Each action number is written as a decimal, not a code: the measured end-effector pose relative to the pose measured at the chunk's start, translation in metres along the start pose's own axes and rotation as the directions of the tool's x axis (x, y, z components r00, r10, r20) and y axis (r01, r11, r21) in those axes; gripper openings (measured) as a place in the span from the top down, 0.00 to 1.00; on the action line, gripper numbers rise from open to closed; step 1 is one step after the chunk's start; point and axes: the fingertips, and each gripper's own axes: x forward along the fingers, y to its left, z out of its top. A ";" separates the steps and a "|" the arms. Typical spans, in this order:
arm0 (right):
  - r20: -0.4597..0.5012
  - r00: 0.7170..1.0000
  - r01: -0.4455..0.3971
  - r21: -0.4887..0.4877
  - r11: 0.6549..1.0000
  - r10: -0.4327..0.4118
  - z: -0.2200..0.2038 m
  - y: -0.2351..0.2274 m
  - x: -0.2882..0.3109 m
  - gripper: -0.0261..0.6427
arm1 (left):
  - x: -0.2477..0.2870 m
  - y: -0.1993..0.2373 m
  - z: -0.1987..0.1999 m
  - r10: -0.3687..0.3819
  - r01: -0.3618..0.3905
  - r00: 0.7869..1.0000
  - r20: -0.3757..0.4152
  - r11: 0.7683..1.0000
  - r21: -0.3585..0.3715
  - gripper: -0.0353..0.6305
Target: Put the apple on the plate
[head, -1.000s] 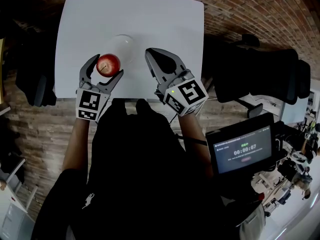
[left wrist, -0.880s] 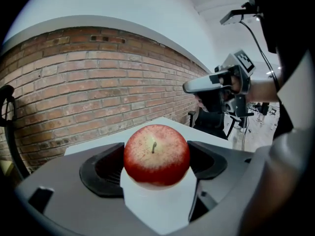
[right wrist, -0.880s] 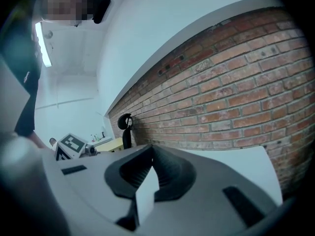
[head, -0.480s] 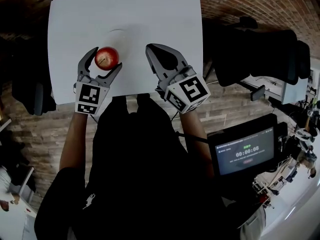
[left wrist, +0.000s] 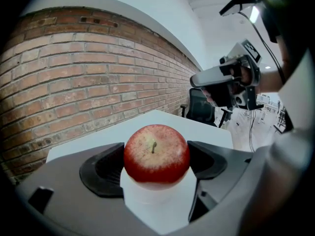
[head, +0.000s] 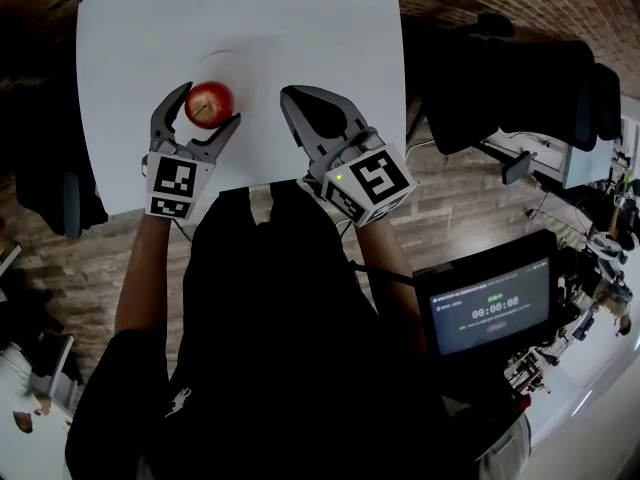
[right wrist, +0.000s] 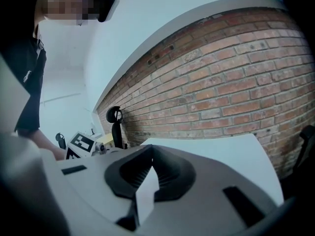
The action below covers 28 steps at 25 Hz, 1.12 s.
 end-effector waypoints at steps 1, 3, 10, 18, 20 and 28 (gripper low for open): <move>-0.001 1.000 -0.001 0.001 1.000 0.001 -0.002 -0.001 0.001 0.96 | 0.003 0.001 -0.002 -0.001 0.001 1.000 -0.002 1.000 0.000 0.34; -0.007 1.000 0.002 0.004 1.000 -0.002 -0.005 -0.002 0.003 0.96 | 0.009 0.001 -0.007 -0.005 0.005 1.000 -0.008 1.000 0.003 0.34; -0.042 0.999 0.009 0.012 1.000 -0.008 -0.019 -0.007 0.010 0.96 | 0.026 0.005 -0.031 -0.009 0.009 0.999 -0.036 1.000 -0.008 0.34; -0.053 0.999 0.006 0.028 1.000 -0.004 -0.022 -0.006 0.013 0.96 | 0.038 0.000 -0.034 -0.023 0.024 0.998 -0.051 1.000 0.007 0.34; -0.057 0.998 0.007 0.033 0.999 -0.005 -0.025 -0.007 0.014 0.96 | 0.044 -0.001 -0.037 -0.025 0.026 0.998 -0.053 0.999 0.018 0.34; -0.084 0.996 0.011 0.044 0.999 -0.007 -0.038 -0.010 0.018 0.96 | 0.058 0.008 -0.043 -0.007 0.009 0.999 -0.048 1.000 0.028 0.34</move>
